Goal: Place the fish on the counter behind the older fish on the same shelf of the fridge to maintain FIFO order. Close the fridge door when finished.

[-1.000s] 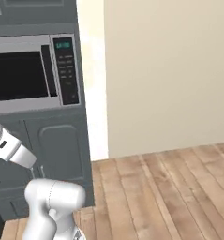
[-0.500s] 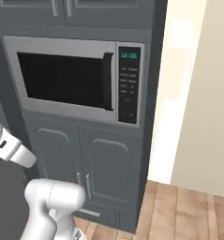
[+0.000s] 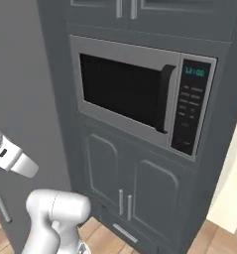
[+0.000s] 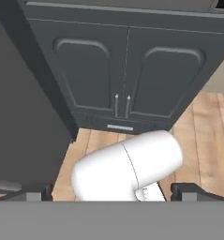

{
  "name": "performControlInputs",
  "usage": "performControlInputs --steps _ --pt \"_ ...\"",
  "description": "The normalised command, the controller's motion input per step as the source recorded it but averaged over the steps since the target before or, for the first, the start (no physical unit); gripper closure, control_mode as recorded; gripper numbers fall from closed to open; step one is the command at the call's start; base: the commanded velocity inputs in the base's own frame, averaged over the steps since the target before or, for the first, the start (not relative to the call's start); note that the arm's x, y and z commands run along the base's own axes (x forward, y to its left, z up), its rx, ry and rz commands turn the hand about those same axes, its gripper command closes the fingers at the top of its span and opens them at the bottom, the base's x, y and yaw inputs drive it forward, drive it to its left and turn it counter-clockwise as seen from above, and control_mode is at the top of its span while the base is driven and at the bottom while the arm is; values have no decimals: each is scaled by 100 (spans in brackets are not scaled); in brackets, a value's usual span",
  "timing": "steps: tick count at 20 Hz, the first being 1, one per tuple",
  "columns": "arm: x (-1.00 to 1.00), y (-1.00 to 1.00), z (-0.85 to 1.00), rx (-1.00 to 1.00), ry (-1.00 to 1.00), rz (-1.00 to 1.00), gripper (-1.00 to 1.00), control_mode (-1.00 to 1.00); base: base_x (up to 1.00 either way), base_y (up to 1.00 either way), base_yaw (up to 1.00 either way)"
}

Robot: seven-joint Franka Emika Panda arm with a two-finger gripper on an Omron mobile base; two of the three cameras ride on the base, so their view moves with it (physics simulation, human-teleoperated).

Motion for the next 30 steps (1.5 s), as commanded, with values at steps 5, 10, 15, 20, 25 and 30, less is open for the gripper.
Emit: performControlInputs --steps 5,10,15,20,25,30 --pt "0 0 0 0 0 0 -100 100 5 -8 57" --pt "0 0 0 0 0 0 -100 100 23 -4 41" --pt "0 0 0 0 0 0 -100 100 35 -2 33" --pt "0 0 0 0 0 0 -100 100 61 -6 25" --pt "0 0 0 0 0 0 -100 100 57 0 21" --pt "0 0 0 0 0 0 -100 100 56 0 19"
